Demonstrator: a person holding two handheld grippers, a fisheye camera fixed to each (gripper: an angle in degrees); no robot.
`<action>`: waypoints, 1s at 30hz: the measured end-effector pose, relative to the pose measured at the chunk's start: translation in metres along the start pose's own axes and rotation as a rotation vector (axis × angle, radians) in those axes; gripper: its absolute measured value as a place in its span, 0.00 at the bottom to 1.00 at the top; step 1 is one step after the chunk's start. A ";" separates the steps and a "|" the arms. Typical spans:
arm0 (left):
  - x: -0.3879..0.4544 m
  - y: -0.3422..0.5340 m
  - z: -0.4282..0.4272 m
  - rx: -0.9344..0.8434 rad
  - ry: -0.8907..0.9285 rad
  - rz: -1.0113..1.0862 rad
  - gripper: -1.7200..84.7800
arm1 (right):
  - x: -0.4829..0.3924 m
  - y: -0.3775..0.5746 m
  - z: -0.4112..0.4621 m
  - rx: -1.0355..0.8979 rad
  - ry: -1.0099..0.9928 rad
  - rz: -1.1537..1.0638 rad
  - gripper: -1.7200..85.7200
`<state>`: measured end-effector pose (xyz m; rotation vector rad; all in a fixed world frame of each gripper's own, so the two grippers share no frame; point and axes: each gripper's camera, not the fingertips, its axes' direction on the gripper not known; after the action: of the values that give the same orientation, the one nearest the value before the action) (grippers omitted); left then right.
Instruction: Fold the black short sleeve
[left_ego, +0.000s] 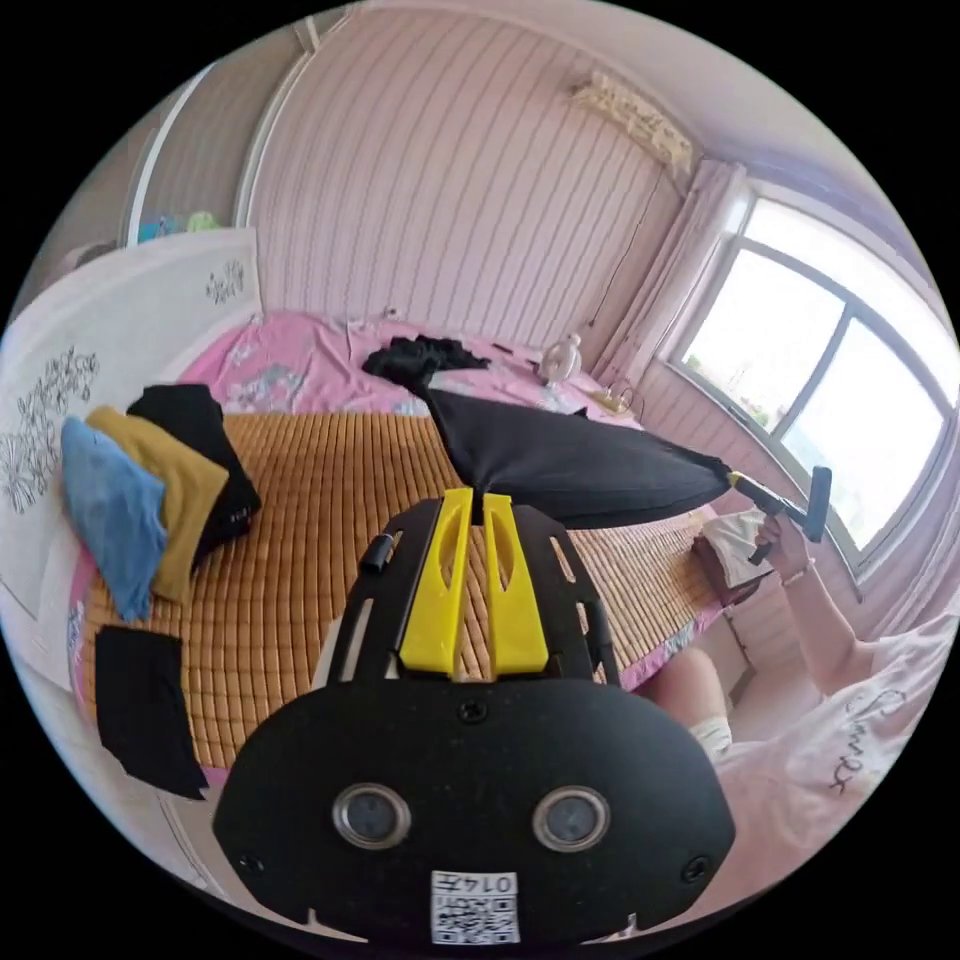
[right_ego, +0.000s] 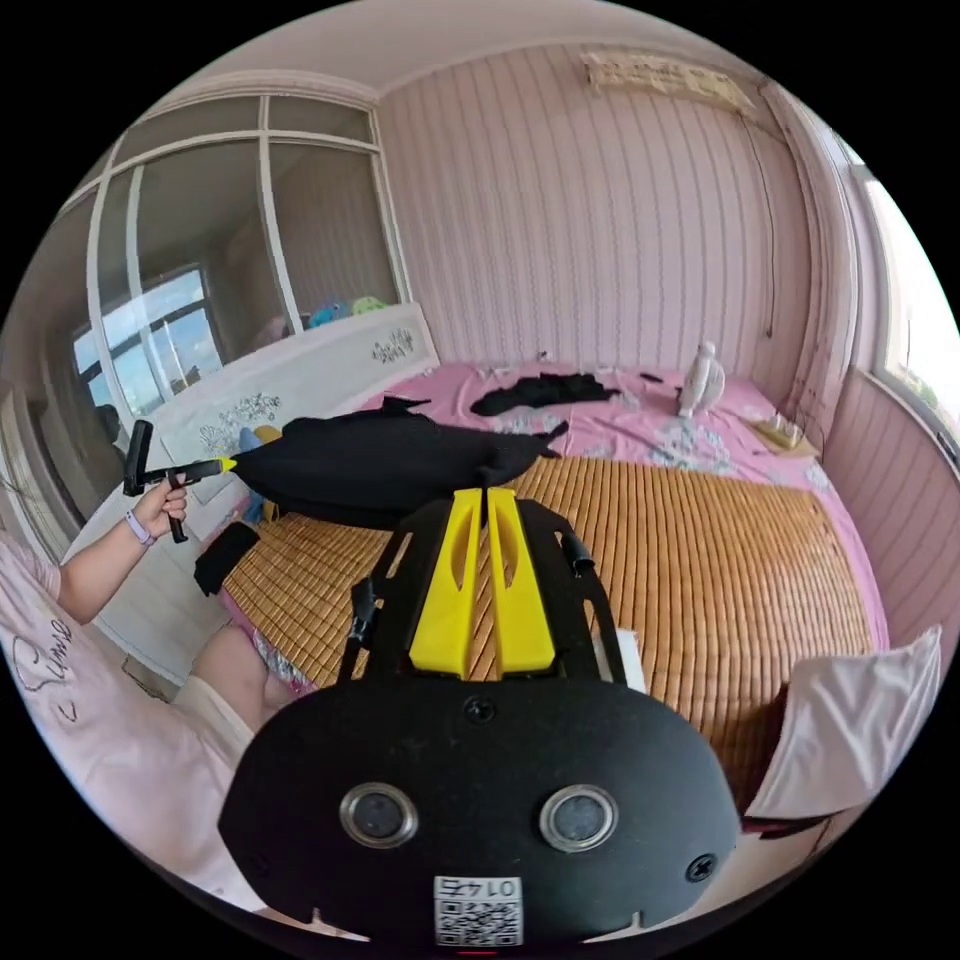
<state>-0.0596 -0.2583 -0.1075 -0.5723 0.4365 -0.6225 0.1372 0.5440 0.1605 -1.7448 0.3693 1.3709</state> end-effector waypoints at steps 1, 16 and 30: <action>-0.010 0.028 0.034 -0.069 0.001 -0.042 0.01 | 0.013 0.023 0.027 -0.070 -0.001 0.063 0.02; -0.028 0.198 0.197 -0.595 -0.076 -0.068 0.02 | 0.063 0.166 0.123 -0.575 -0.056 0.226 0.03; -0.046 0.244 0.208 -0.545 -0.026 -0.098 0.02 | 0.075 0.207 0.095 -0.509 0.068 0.203 0.09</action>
<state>0.1206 0.0101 -0.0902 -1.1240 0.5592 -0.5880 -0.0384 0.5156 -0.0004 -2.2203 0.2516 1.6564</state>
